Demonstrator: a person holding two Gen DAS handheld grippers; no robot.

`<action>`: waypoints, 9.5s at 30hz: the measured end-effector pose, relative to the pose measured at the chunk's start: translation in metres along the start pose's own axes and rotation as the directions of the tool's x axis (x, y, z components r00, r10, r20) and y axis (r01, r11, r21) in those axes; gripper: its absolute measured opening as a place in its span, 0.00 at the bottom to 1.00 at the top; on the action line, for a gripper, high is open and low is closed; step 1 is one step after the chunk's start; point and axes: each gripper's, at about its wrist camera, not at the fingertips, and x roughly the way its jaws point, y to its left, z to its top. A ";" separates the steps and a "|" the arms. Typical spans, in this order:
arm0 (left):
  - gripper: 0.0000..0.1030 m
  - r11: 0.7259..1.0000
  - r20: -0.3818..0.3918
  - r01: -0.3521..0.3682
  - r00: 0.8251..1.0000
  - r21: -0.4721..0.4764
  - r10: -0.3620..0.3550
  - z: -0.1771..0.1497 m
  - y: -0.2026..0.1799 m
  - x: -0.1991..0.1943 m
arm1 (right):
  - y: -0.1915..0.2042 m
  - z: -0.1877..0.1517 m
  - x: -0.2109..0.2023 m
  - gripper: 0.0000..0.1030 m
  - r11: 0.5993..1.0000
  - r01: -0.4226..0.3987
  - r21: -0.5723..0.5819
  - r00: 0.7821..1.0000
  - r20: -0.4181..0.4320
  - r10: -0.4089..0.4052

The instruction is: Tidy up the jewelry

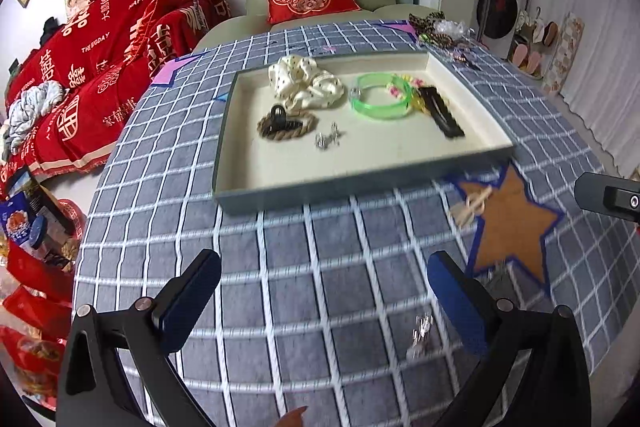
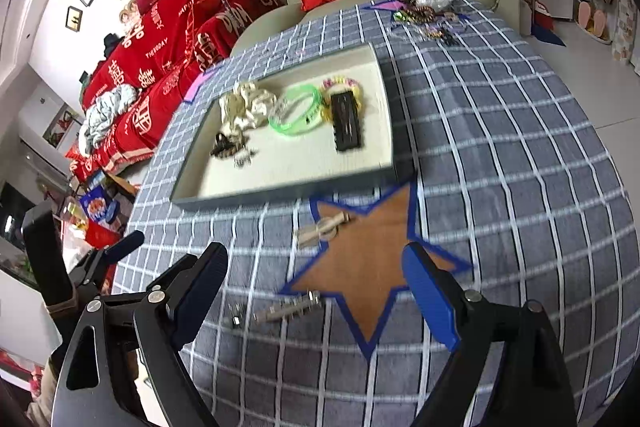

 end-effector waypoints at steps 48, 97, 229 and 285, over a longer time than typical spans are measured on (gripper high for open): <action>0.63 0.973 -0.103 0.165 0.983 0.163 -0.149 -0.050 -0.054 0.011 | -0.024 -0.067 0.000 0.88 0.995 0.099 0.029 0.992 -0.082 -0.096; 0.17 0.990 -0.054 0.135 0.989 -0.036 -0.137 -0.057 -0.017 0.011 | 0.025 -0.007 0.082 0.08 0.961 0.256 -0.100 0.965 -0.026 -0.260; 0.18 0.999 -0.072 -0.038 0.997 -0.028 0.036 0.093 0.027 0.114 | 0.027 0.104 0.117 0.48 0.991 0.085 -0.107 0.995 -0.039 -0.089; 1.00 0.993 0.047 -0.065 0.996 -0.103 0.070 -0.007 0.020 -0.046 | 0.059 0.007 0.004 1.00 0.976 0.144 -0.166 0.990 0.029 -0.141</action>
